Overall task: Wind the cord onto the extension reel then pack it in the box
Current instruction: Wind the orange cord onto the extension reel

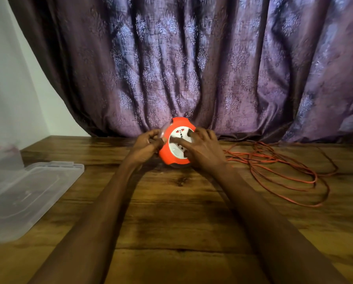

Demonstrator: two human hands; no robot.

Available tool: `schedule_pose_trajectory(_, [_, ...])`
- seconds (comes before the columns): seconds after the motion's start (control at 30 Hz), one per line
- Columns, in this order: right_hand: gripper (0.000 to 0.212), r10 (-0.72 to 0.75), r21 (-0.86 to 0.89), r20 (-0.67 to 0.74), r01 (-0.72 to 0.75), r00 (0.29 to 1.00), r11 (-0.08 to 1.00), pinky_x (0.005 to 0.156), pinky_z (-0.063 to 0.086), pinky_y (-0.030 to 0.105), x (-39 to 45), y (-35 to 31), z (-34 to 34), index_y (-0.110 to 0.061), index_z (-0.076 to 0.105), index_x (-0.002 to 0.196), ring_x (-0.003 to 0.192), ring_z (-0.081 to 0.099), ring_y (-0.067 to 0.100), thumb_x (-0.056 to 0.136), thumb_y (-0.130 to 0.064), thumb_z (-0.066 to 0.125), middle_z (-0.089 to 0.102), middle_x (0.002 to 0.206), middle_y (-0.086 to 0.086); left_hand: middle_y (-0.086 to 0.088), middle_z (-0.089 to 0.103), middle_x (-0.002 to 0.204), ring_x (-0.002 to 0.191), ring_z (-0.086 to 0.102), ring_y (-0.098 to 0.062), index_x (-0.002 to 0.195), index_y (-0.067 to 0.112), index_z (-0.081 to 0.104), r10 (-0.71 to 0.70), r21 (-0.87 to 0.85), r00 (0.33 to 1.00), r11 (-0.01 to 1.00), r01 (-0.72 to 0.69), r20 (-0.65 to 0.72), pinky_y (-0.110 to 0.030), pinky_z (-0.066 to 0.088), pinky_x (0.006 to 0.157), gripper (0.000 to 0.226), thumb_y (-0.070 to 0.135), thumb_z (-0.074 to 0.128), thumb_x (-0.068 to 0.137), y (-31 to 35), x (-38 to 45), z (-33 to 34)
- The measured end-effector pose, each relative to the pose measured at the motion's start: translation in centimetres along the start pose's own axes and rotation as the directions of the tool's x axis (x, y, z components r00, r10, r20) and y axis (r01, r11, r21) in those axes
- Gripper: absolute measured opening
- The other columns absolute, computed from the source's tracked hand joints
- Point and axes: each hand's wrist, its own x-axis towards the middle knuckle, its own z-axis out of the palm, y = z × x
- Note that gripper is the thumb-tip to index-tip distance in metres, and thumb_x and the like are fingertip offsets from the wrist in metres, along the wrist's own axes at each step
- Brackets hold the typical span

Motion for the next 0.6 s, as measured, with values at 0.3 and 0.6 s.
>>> schedule_pose_trajectory(0.3, [0.059, 0.707, 0.683, 0.572, -0.719, 0.417, -0.128, 0.066, 0.055, 0.033, 1.7, -1.4, -2.1, -0.016, 0.065, 0.117, 0.07, 0.071, 0.024, 0.076, -0.057, 0.072, 0.076, 0.097, 0.014, -0.006, 0.064, 0.095, 0.077, 0.063, -0.004, 0.113, 0.017, 0.049, 0.131, 0.073, 0.984, 0.99, -0.123, -0.12, -0.03, 0.056, 0.068, 0.035, 0.003, 0.069, 0.088, -1.3, -1.1, 5.4])
schedule_pose_trajectory(0.6, [0.036, 0.628, 0.775, 0.548, -0.617, 0.552, -0.135, 0.041, 0.04, 0.021, 0.4, 0.3, -1.1, -0.014, 0.065, 0.076, 0.033, 0.049, 0.013, 0.092, -0.047, 0.065, 0.07, 0.055, 0.0, -0.011, 0.07, 0.096, 0.076, 0.067, -0.006, 0.117, 0.004, 0.058, 0.03, -0.048, 0.951, 0.998, -0.047, -0.306, -0.026, 0.058, 0.065, 0.034, -0.006, 0.062, 0.085, -1.7, 0.1, 4.1])
